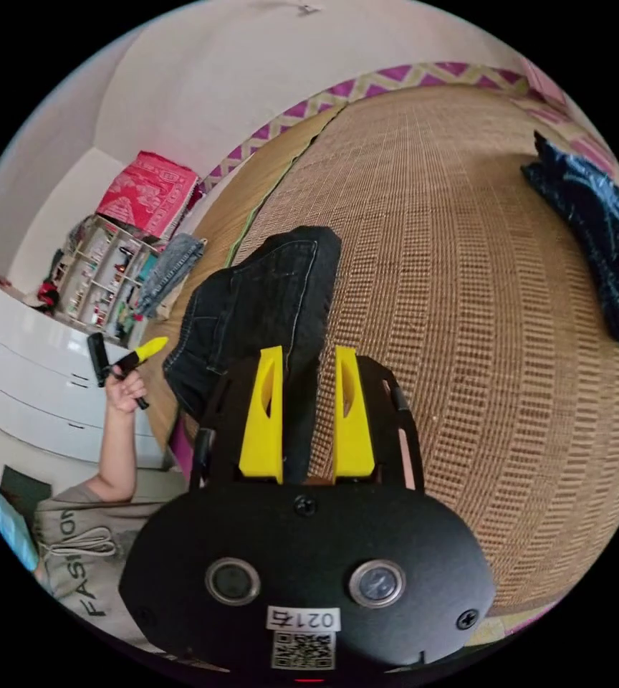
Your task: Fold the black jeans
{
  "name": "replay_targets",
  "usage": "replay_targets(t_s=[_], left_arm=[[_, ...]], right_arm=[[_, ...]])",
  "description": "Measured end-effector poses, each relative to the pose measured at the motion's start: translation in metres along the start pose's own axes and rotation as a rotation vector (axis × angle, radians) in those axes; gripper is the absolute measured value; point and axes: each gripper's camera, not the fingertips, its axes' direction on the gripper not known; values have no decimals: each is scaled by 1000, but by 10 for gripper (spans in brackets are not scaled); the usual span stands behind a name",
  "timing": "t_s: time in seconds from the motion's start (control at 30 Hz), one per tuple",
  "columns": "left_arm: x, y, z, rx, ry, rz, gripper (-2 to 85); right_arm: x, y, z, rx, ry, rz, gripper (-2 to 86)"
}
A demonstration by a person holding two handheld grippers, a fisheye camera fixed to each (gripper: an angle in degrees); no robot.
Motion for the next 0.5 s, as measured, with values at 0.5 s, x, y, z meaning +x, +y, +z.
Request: replay_targets(t_s=[0.5], left_arm=[[-77, -10, 93, -158, 4, -177, 136]], right_arm=[[183, 21, 69, -57, -463, 219, 136]])
